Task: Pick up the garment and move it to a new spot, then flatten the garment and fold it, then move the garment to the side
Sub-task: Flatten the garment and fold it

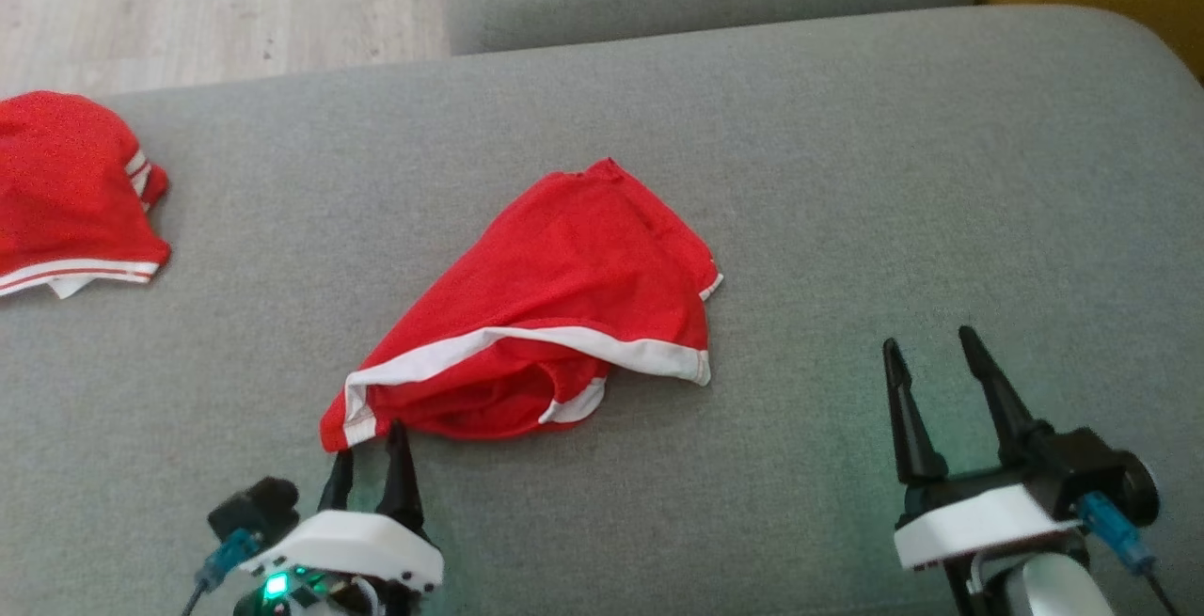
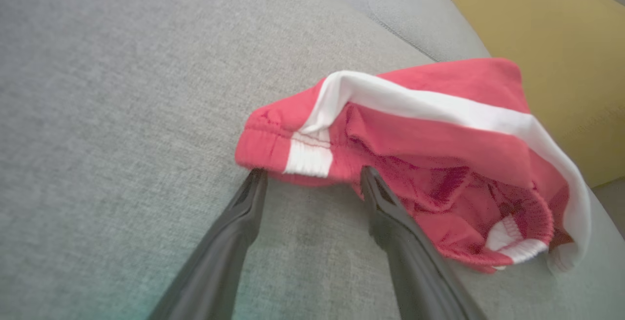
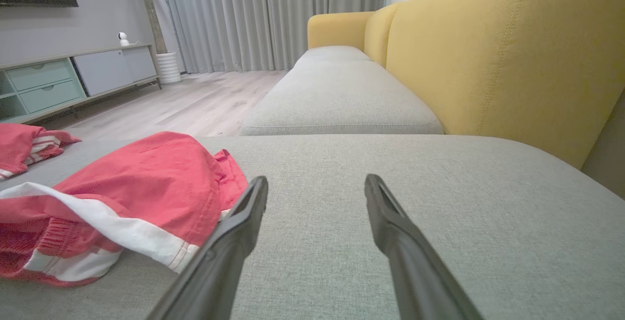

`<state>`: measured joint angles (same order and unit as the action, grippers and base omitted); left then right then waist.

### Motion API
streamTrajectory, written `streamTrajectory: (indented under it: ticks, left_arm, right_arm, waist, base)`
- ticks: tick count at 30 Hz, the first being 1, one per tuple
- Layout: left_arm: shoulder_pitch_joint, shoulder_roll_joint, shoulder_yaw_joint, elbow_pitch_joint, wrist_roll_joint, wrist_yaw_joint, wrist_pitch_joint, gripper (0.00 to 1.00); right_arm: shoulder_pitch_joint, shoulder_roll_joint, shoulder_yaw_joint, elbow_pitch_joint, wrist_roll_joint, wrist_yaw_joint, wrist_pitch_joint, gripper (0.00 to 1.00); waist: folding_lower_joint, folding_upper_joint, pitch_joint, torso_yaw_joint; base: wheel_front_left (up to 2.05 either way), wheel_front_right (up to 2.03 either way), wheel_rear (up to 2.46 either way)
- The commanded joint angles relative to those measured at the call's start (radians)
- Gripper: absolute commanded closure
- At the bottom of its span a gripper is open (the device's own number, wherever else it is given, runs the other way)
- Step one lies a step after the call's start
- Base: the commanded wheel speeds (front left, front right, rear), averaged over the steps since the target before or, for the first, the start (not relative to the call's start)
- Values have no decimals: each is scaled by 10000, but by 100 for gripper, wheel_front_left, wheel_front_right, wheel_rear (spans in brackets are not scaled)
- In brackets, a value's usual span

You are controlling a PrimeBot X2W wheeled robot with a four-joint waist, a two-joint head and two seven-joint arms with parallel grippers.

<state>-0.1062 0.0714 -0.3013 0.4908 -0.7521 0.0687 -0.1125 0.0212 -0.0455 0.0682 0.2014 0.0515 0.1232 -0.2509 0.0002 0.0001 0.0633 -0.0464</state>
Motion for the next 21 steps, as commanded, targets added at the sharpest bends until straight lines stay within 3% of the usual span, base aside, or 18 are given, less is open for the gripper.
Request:
streamTrajectory:
  ticks: [1, 11, 13, 15, 18, 19, 21]
  left_arm:
    - [-488, -30, 473, -112, -217, -83, -61, 0]
    - [-831, -109, 847, -194, -813, -401, -680, 3]
    - [-847, -121, 884, -331, -921, -417, -726, 18]
    - [-888, -129, 866, -399, -963, -395, -719, 51]
    - [-1018, -118, 872, -367, -898, -307, -786, 91]
    - [-1067, -117, 878, -352, -876, -291, -824, 100]
    - [-1158, -120, 872, -329, -842, -285, -890, 100]
  right_arm:
    - [-528, -47, 180, -364, -77, 75, -109, 0]
    - [-617, -47, 51, -419, -83, 75, -109, 0]
    - [-629, -47, 84, -406, -68, 75, -109, 0]
    - [-676, -47, 211, -334, -72, 75, -109, 0]
    - [-873, -47, 634, -67, -47, 75, -109, 0]
    - [-966, -47, 840, 84, -6, 75, -109, 0]
    - [-1188, -47, 1300, 491, 136, 75, -109, 0]
  waist:
    - [-2, -1, 115, -76]
    - [-2, -1, 323, -127]
    - [-2, -1, 356, -92]
    - [-2, -1, 407, -60]
    - [-2, -1, 514, -37]
    - [-2, -1, 561, -34]
    - [-2, -1, 645, -15]
  base:
    - [0, 0, 0]
    - [0, 0, 0]
    - [0, 0, 0]
    - [0, 0, 0]
    - [0, 0, 0]
    - [0, 0, 0]
    - [0, 0, 0]
